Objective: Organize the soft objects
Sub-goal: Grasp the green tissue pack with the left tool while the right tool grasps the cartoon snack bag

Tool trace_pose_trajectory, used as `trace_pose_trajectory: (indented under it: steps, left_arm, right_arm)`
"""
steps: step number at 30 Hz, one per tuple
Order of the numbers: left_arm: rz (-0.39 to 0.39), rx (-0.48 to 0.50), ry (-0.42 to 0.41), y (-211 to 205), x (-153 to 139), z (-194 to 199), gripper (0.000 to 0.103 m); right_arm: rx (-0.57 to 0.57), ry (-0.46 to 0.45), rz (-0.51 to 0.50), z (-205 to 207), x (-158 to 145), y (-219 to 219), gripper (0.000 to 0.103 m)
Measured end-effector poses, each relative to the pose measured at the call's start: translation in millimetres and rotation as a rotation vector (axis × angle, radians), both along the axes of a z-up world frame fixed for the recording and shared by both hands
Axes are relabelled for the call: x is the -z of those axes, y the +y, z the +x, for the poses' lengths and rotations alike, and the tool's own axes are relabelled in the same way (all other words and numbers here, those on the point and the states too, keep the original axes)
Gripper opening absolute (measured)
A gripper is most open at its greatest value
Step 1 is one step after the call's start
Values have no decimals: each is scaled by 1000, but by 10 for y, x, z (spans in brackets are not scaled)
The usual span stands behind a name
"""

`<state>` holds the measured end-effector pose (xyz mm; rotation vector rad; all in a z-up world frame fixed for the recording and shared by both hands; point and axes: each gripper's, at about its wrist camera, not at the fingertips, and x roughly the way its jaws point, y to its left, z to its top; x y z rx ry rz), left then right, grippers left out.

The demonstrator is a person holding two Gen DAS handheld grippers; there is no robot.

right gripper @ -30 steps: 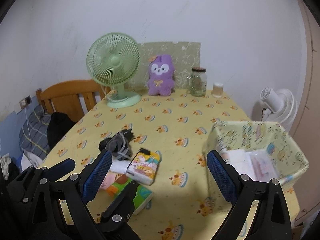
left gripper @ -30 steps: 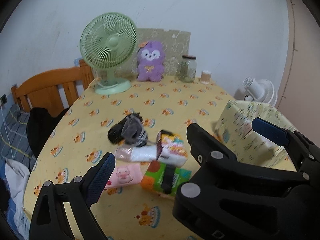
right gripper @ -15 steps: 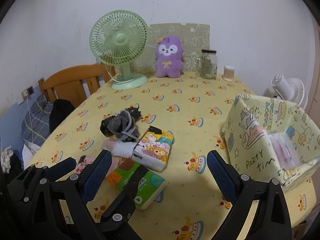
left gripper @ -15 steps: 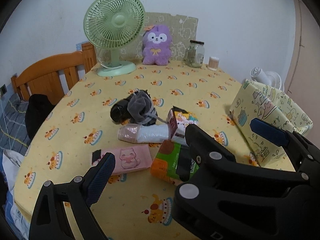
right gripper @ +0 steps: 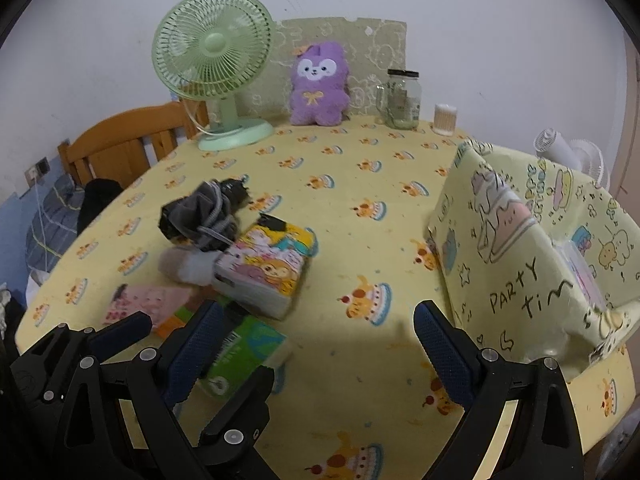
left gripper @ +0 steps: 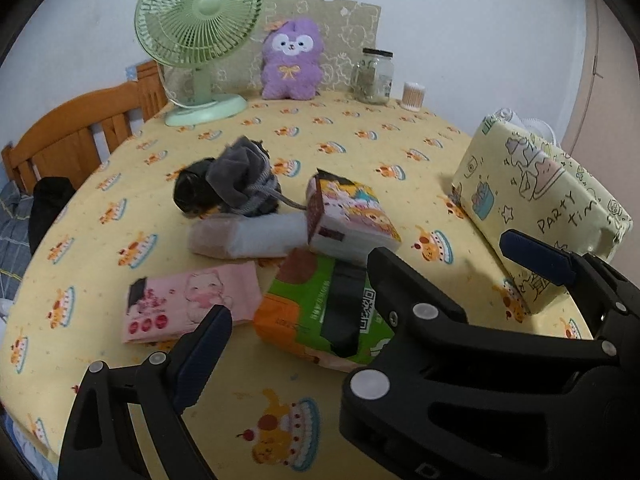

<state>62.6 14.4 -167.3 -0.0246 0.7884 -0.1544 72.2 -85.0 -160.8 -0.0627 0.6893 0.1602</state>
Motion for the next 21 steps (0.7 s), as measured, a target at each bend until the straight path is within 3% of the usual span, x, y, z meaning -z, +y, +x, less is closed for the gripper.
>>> trace_pose_trajectory:
  steps: [8,21]
  left_arm:
    - [-34,12,-1,-7,25,-4,78]
    - [-9,-29,-49,59,-135,-96,74]
  right_arm:
    - [1,11,13,33,42,-26,98]
    - [-30,30,69,16,-16,14,98]
